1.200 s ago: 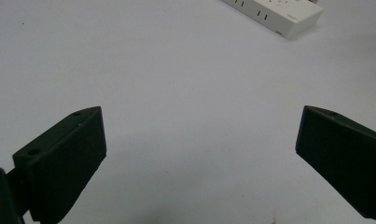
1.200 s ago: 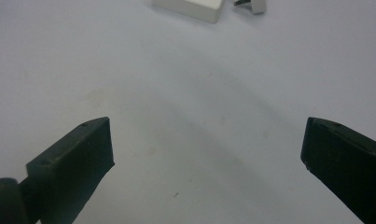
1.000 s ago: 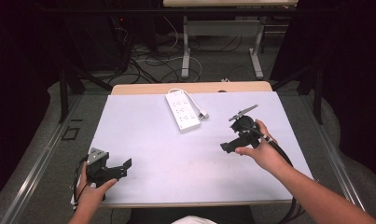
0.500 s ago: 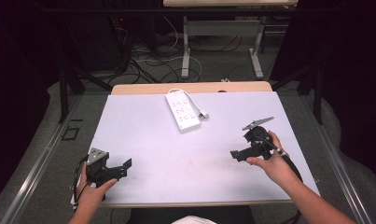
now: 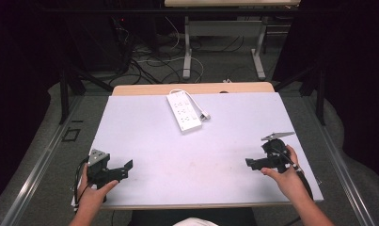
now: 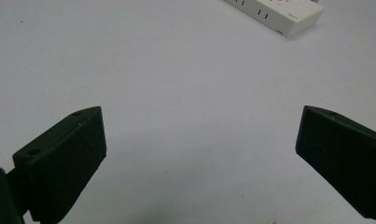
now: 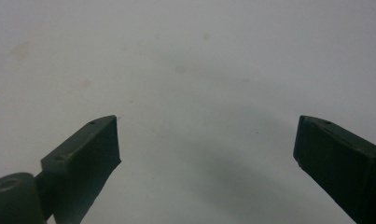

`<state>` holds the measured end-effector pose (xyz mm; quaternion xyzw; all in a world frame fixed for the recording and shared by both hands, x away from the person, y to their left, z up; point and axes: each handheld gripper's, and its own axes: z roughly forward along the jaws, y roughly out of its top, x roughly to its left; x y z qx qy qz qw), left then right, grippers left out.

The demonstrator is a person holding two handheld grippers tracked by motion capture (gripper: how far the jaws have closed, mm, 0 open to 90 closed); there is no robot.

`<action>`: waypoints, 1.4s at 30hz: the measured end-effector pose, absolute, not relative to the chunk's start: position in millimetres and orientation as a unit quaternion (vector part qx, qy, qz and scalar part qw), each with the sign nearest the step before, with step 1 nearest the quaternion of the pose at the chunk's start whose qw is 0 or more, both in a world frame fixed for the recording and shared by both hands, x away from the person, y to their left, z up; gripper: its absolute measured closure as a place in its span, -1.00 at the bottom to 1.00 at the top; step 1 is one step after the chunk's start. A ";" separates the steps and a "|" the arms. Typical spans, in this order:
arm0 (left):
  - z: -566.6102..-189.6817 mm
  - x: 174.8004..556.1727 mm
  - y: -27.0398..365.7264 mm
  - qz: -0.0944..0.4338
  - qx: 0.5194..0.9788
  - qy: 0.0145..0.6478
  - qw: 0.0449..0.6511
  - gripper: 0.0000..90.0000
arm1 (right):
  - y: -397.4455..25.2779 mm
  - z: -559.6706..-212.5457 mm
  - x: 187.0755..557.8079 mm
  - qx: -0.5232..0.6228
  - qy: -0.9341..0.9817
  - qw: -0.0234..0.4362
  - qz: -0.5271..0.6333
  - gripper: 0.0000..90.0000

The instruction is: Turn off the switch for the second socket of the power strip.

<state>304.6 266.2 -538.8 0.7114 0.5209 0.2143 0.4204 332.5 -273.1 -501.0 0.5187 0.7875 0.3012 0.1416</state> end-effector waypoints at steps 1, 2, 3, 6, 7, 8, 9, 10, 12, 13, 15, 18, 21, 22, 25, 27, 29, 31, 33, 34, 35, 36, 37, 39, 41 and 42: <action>-538.8 304.5 266.2 0.214 0.711 0.521 0.420 -0.96 | -275.1 -503.2 332.0 0.522 0.785 0.145 0.301 -0.86; -538.8 304.6 266.3 0.214 0.711 0.521 0.420 -0.96 | -276.8 -505.4 331.5 0.527 0.780 0.144 0.306 -0.86; -538.8 304.7 266.4 0.214 0.711 0.521 0.420 -0.96 | -278.8 -507.6 330.9 0.532 0.776 0.143 0.308 -0.86; -538.9 304.7 266.5 0.212 0.712 0.521 0.420 -0.96 | -283.2 -513.3 330.1 0.542 0.767 0.142 0.314 -0.86; -538.9 304.7 266.5 0.212 0.712 0.521 0.419 -0.96 | -284.8 -515.6 330.2 0.543 0.765 0.143 0.315 -0.86; -538.9 304.7 266.5 0.213 0.712 0.521 0.420 -0.96 | -285.6 -517.0 330.1 0.546 0.763 0.143 0.315 -0.86; -538.8 304.6 266.7 0.212 0.713 0.521 0.419 -0.96 | -287.0 -519.4 330.3 0.549 0.760 0.140 0.318 -0.86; -539.0 304.7 266.7 0.212 0.713 0.521 0.419 -0.96 | -288.1 -521.2 330.2 0.551 0.758 0.141 0.319 -0.86; -539.3 304.9 266.5 0.211 0.711 0.523 0.420 -0.96 | -289.5 -523.9 329.8 0.558 0.752 0.141 0.322 -0.86; -539.4 304.9 266.5 0.211 0.711 0.523 0.420 -0.96 | -290.6 -525.3 329.5 0.558 0.750 0.144 0.324 -0.86; -539.3 304.8 266.5 0.212 0.711 0.523 0.420 -0.96 | -291.3 -528.1 329.0 0.564 0.746 0.149 0.322 -0.86; -539.1 304.8 266.7 0.212 0.713 0.521 0.419 -0.96 | -293.5 -531.5 328.4 0.562 0.746 0.152 0.323 -0.86; -539.1 304.8 266.7 0.212 0.713 0.521 0.419 -0.96 | -296.3 -534.9 328.0 0.565 0.743 0.161 0.320 -0.86; -539.1 304.9 266.8 0.212 0.713 0.521 0.419 -0.96 | -297.1 -536.1 327.6 0.569 0.740 0.162 0.320 -0.86; -539.4 305.2 266.6 0.211 0.712 0.522 0.420 -0.96 | -301.0 -539.9 327.6 0.577 0.733 0.161 0.323 -0.86; -539.3 305.2 266.6 0.212 0.712 0.521 0.420 -0.96 | -304.3 -542.3 327.6 0.578 0.731 0.163 0.323 -0.85; -539.2 305.0 266.6 0.213 0.712 0.521 0.420 -0.96 | -307.1 -545.2 327.8 0.583 0.729 0.162 0.321 -0.85; -539.2 305.1 266.7 0.212 0.712 0.521 0.420 -0.96 | -311.1 -548.2 327.8 0.588 0.725 0.159 0.321 -0.85; -539.4 305.4 266.7 0.211 0.712 0.522 0.420 -0.96 | -313.6 -549.6 327.7 0.592 0.721 0.161 0.321 -0.85; -539.5 305.5 266.7 0.211 0.711 0.522 0.420 -0.96 | -315.0 -550.0 327.6 0.592 0.721 0.162 0.322 -0.85; -539.5 305.5 266.4 0.211 0.709 0.523 0.422 -0.96 | -315.7 -550.6 327.6 0.594 0.719 0.163 0.322 -0.85; -539.5 305.4 266.3 0.210 0.710 0.523 0.422 -0.96 | -316.3 -551.5 327.8 0.597 0.716 0.165 0.322 -0.85; -539.3 305.3 266.6 0.211 0.711 0.522 0.421 -0.96 | -316.9 -552.4 328.0 0.599 0.715 0.166 0.321 -0.85; -539.3 305.4 266.6 0.212 0.710 0.522 0.422 -0.96 | -318.5 -553.8 328.8 0.603 0.713 0.164 0.319 -0.85; -539.3 305.5 266.7 0.211 0.710 0.522 0.422 -0.96 | -320.1 -554.4 330.1 0.602 0.713 0.169 0.317 -0.85; -539.2 305.4 266.9 0.209 0.712 0.522 0.421 -0.96 | -320.4 -554.2 330.7 0.606 0.710 0.170 0.317 -0.85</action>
